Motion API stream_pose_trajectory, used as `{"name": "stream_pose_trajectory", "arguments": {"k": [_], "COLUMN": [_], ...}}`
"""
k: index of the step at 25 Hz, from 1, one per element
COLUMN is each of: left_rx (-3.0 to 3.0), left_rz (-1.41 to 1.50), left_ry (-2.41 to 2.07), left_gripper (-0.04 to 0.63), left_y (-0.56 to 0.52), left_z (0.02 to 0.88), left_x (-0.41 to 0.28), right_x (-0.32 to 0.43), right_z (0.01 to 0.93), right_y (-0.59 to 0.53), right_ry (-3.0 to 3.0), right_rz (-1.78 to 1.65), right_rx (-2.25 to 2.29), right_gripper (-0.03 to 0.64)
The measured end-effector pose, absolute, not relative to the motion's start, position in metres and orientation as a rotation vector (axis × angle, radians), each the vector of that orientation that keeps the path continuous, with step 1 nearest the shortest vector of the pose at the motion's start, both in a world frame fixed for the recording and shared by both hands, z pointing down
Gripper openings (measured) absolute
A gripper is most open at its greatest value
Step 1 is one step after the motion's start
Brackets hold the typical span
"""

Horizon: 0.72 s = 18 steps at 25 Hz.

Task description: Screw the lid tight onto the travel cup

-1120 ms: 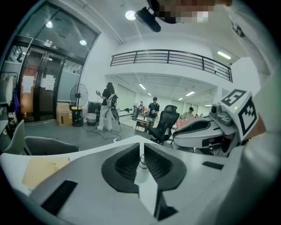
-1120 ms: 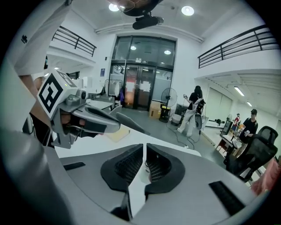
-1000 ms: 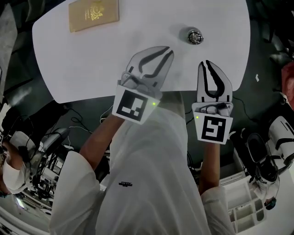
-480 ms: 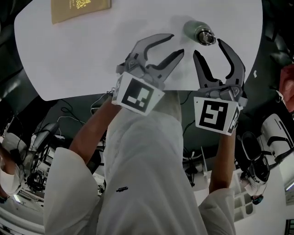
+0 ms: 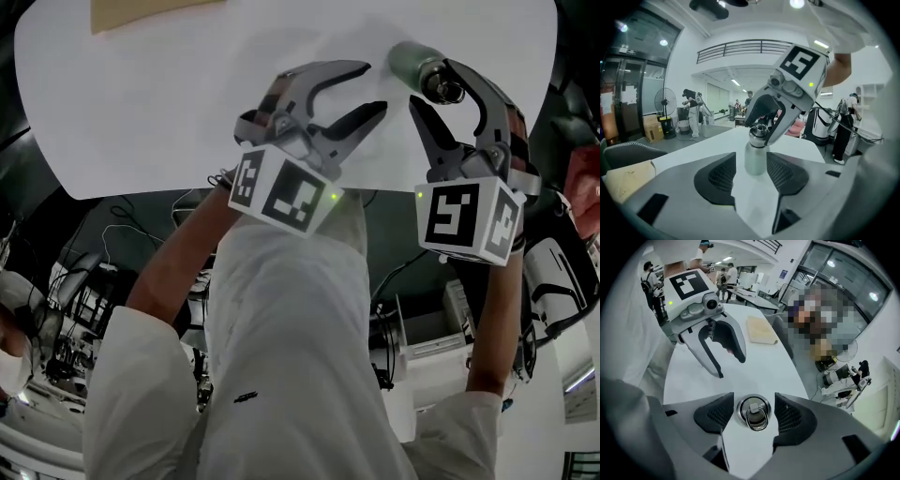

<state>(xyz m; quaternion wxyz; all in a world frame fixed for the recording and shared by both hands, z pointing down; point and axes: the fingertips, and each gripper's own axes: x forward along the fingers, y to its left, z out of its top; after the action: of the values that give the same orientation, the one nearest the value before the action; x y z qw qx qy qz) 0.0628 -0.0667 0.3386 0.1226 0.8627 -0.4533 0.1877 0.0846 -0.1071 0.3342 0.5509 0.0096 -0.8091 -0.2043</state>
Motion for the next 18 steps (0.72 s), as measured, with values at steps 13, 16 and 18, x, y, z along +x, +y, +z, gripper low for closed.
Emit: {"name": "stream_pose_trajectory", "arguments": {"k": [13,16,18], "left_rx": [2.51,2.541,2.569], "left_rz": [0.503,0.519,0.529], "left_ry": [-1.302,-1.301,-1.292], "left_gripper": [0.234,0.291,0.311], "left_y": [-0.076,-0.078,-0.081], "left_z": [0.369,0.371,0.373], "left_x": [0.063,0.07,0.079], "right_x": [0.077,0.075,0.077], "right_z": [0.357,0.351,0.349], "right_y": [-0.111,-0.107,-0.105], "right_ry": [-1.817,-1.855,-1.877], "right_rz": [-0.519,-0.485,-0.455], "right_rx": [-0.122,-0.117,-0.119], "right_gripper": [0.232,0.232,0.232]}}
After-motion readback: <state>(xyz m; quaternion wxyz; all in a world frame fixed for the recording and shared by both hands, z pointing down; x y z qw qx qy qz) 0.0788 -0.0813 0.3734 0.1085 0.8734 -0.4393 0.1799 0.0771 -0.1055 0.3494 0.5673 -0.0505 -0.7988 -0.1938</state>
